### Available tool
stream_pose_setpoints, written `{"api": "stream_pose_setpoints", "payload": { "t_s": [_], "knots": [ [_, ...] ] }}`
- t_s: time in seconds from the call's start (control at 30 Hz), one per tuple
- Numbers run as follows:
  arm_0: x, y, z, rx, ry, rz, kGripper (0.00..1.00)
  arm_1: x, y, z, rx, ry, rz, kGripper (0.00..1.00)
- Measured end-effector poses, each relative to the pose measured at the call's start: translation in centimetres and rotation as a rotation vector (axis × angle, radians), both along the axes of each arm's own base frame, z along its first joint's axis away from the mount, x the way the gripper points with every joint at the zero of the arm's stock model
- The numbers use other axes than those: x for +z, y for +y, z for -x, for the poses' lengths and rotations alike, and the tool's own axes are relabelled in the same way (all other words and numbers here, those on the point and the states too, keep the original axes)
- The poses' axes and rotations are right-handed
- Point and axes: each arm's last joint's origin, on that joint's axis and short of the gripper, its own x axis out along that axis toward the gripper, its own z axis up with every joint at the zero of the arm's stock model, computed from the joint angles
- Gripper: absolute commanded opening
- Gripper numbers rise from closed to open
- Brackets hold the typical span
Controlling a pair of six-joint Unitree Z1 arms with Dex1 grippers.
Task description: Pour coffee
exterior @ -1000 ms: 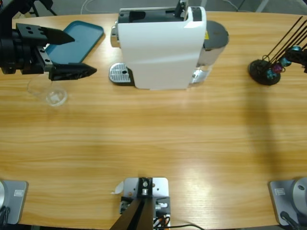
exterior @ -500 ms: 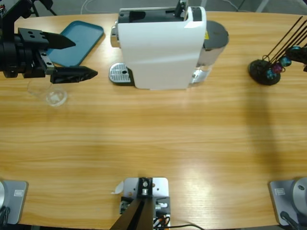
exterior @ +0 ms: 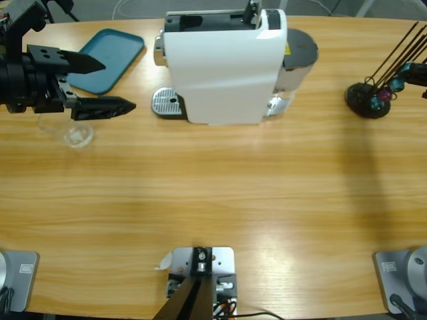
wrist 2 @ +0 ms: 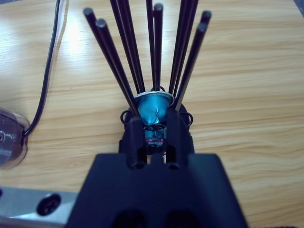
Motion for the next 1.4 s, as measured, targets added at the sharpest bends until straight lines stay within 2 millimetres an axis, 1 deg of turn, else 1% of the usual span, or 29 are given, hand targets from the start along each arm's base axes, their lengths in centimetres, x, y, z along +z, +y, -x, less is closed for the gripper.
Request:
{"api": "stream_pose_setpoints", "payload": {
  "t_s": [0.2,0.37,0.5,0.6,0.7,0.77,0.83,0.93,1.0,1.1,1.17,1.23,1.33,1.4],
  "knots": [
    [-0.4,0.0,0.3,-0.008,0.008,-0.005,0.997,0.9,0.0,0.5,-0.001,-0.016,-0.002,0.0],
    [-0.6,0.0,0.4,-0.009,0.009,-0.003,0.997,3.0,-0.1,0.5,-0.003,-0.061,-0.004,0.0],
    [-0.6,-0.1,0.4,-0.012,0.007,-0.002,0.998,5.3,-0.1,0.4,-0.004,-0.11,-0.008,0.0],
    [-0.6,-0.2,0.5,-0.017,0.006,0.0,0.996,6.0,-0.1,0.6,-0.017,-0.11,-0.001,0.0],
    [-0.6,-0.2,0.5,-0.019,0.006,0.0,0.996,7.4,-0.3,1.7,-0.039,-0.139,0.011,0.0],
    [-0.6,-0.2,0.6,-0.02,0.006,-0.001,0.996,8.4,0.2,2.9,-0.004,-0.159,0.011,0.0],
    [-0.6,-0.2,0.5,-0.018,0.005,-0.001,0.997,9.3,1.1,4.5,0.069,-0.181,0.014,0.0],
    [-0.6,0.0,0.7,-0.012,0.006,0.005,0.998,9.8,2.4,7.0,0.224,-0.184,0.019,0.0],
    [-0.6,0.2,0.8,-0.006,0.012,0.01,0.999,9.7,3.7,8.3,0.41,-0.177,0.012,0.0],
    [-0.6,0.4,1.0,0.003,0.015,0.015,1.0,9.4,6.0,9.5,0.698,-0.155,0.04,0.0],
    [-0.3,0.8,1.3,0.011,0.004,0.025,1.0,9.5,7.5,9.5,0.836,-0.144,0.068,0.0],
    [0.1,1.3,1.7,0.023,-0.012,0.04,1.0,10.7,9.4,9.0,0.961,-0.158,0.098,0.0],
    [0.6,2.1,2.4,0.04,-0.028,0.064,1.0,12.7,13.1,7.3,1.13,-0.172,0.169,0.0],
    [0.6,2.7,2.9,0.049,-0.031,0.072,1.0,14.3,15.9,5.8,1.218,-0.185,0.231,0.0]
  ]
}}
